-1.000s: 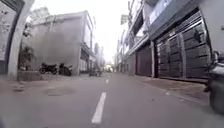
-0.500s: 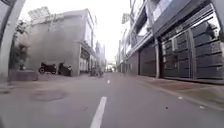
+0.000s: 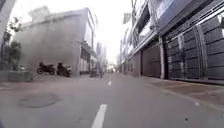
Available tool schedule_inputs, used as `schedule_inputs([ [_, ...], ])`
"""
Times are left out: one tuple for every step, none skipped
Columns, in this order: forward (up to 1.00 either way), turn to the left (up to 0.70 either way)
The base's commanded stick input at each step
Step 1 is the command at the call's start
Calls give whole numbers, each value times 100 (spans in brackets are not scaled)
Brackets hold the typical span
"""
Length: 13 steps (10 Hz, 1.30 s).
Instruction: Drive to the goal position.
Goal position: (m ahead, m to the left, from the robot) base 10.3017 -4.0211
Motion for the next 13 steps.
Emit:
schedule_inputs([
  [100,0],
  [100,0],
  [100,0],
  [100,0],
  [100,0],
  [100,0],
  [100,0],
  [100,0],
  [100,0],
  [100,0],
  [100,0],
  [100,0],
  [100,0],
])
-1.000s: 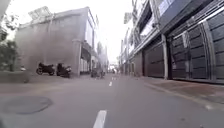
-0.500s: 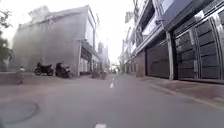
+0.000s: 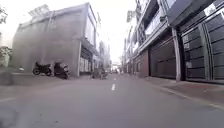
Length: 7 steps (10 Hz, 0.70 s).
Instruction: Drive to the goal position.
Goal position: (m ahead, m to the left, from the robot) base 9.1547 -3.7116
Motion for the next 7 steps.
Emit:
schedule_inputs([
  [100,0],
  [100,0],
  [100,0],
  [100,0],
  [100,0],
  [100,0],
  [100,0],
])
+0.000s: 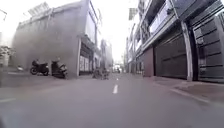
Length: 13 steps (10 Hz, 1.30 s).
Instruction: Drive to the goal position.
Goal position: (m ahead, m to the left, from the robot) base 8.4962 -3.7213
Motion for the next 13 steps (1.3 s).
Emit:
schedule_inputs([
  [100,0],
  [100,0],
  [100,0],
  [100,0],
  [100,0],
  [100,0],
  [100,0],
  [100,0],
  [100,0],
  [100,0],
  [100,0],
  [100,0],
  [100,0],
])
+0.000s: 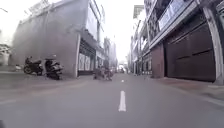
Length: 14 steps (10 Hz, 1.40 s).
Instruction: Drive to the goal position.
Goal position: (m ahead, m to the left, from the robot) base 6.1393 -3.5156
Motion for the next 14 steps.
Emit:
schedule_inputs([
  [100,0],
  [100,0],
  [100,0],
  [100,0],
  [100,-22],
  [100,-40],
  [100,-40],
  [100,-40],
  [100,-40],
  [100,-40],
  [100,-40],
  [100,-40],
  [100,-40],
  [100,-24],
])
